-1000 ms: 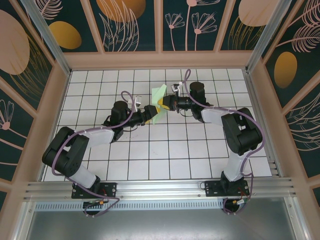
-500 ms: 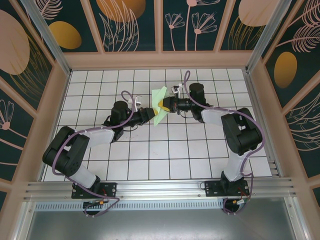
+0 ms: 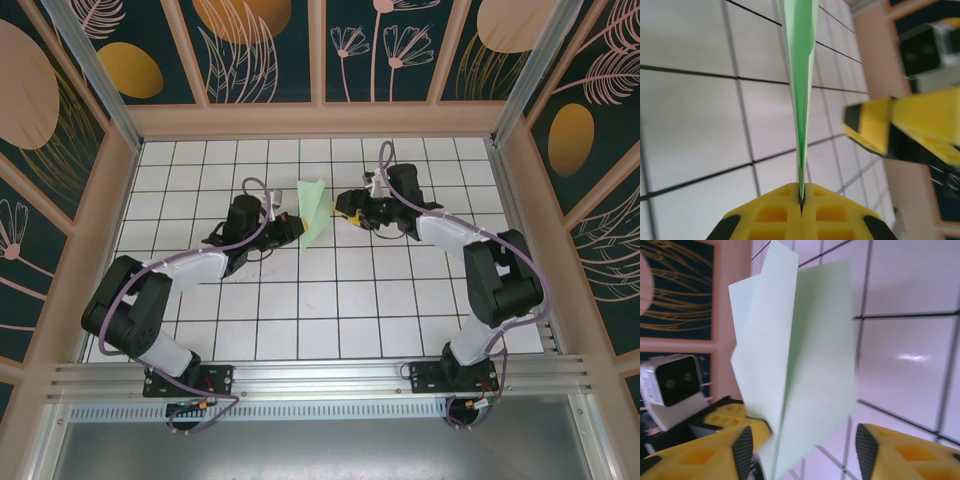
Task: Fold a paper plane with a square sheet of paper (pick it up from the middle)
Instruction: Turn over the paper at the center of the table.
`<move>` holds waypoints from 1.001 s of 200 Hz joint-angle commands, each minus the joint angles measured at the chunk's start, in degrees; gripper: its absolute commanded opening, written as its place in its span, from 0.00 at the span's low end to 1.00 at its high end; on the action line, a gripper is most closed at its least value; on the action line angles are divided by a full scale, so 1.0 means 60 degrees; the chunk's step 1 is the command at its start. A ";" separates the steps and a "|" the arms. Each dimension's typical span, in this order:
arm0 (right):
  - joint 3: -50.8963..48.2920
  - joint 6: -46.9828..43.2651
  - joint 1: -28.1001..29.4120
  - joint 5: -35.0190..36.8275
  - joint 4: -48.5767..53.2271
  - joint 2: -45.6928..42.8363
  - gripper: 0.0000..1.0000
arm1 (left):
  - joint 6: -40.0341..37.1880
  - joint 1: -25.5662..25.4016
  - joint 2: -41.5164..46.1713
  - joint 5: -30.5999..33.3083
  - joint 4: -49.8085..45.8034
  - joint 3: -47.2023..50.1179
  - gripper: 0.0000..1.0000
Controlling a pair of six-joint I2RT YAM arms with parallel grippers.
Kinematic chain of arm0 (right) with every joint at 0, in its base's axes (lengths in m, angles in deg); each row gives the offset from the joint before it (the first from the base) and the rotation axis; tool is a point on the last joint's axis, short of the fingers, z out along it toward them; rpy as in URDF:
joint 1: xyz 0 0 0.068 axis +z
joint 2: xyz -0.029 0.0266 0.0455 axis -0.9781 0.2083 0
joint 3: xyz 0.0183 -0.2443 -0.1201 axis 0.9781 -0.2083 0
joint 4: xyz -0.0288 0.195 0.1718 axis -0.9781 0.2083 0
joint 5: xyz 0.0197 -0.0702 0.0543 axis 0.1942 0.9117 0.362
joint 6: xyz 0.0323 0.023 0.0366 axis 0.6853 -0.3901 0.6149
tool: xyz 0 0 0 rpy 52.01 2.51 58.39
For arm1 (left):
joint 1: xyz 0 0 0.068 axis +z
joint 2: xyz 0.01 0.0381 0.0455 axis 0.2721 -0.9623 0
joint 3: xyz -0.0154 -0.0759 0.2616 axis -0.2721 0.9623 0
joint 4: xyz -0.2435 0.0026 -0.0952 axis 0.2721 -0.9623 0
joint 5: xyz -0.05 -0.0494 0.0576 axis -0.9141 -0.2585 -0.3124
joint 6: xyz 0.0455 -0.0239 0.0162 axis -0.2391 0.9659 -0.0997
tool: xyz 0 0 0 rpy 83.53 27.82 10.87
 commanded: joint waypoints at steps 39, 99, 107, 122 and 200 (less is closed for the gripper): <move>-0.0806 -0.0957 0.0014 0.3541 0.1156 -0.1076 0.75 | -0.2469 -0.0496 0.0192 0.6602 -0.6607 -0.2312 0.05; -0.0996 -0.0621 -0.0025 0.4164 0.1286 -0.0969 0.75 | -0.2301 -0.1221 -0.1479 1.0266 -0.9187 -0.3865 0.04; -0.0988 -0.0580 -0.0034 0.4231 0.1323 -0.0943 0.75 | -0.2255 -0.1271 -0.1876 1.0158 -0.9188 -0.3939 0.05; -0.1001 -0.0533 -0.0083 0.4307 0.1370 -0.0932 0.75 | -0.2255 -0.1346 -0.2196 0.9558 -0.8815 -0.3977 0.07; -0.1330 -0.0198 0.0188 0.4128 0.0961 -0.0808 0.75 | -0.2079 -0.1214 -0.2011 0.5659 -0.6569 -0.3573 0.62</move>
